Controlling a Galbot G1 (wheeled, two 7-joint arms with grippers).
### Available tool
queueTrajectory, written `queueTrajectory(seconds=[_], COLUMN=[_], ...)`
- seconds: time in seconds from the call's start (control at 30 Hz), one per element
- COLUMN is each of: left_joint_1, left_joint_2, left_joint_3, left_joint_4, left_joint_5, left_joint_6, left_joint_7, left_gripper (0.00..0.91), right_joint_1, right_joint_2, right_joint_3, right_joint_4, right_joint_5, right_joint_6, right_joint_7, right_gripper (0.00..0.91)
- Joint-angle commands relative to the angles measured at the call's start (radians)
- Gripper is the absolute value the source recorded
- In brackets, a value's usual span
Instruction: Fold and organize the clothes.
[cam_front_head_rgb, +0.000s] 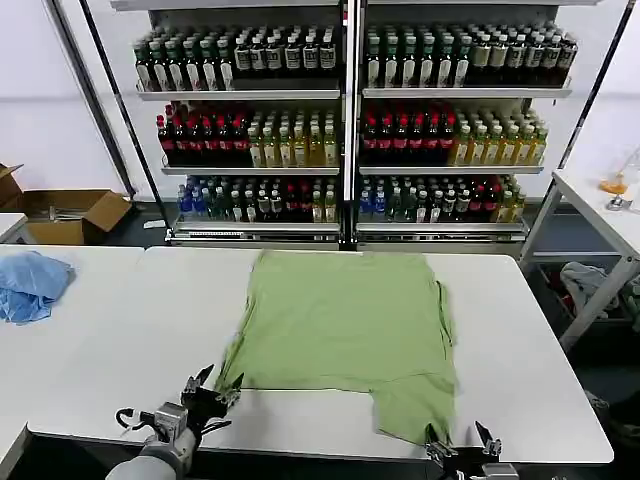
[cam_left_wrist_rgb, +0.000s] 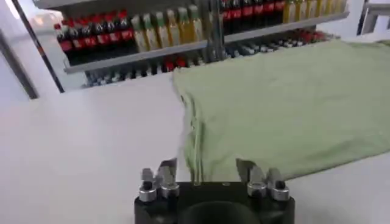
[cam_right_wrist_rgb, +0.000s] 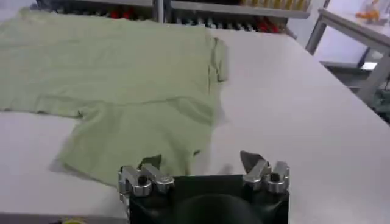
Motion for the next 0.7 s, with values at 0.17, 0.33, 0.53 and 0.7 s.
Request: queueTrajectory(seconds=[0.17,0.33,0.53,0.7], left_joint_1=[-0.027,-0.022,-0.017,-0.011], left_joint_2=[-0.006,-0.006,-0.005,0.001], left_joint_3=[0.028,0.027,0.026,0.019], left_joint_4=[0.042,0.041,0.041,0.029], left_joint_5=[0.004,-0.004,-0.014,-0.038], left_joint_6=[0.01,0.005,0.002,-0.014], left_joint_7=[-0.003,0.002,0.015,0.023], left_gripper=[0.03,0.03,0.03,0.03], right_joint_1=[0.002,0.007,0.024,0.026], right_joint_2=[0.009,0.006,-0.003,-0.007], right_joint_3=[-0.028,-0.034,-0.023,-0.008], right_joint_4=[-0.028,-0.031,-0.042,-0.024], right_joint_5=[0.003,0.011,0.041,0.046], right_joint_6=[-0.011,-0.011,-0.009,0.048], right_joint_7=[-0.015,-0.035,-0.056,-0.066], right_gripper=[0.0,0.0,0.0,0.0])
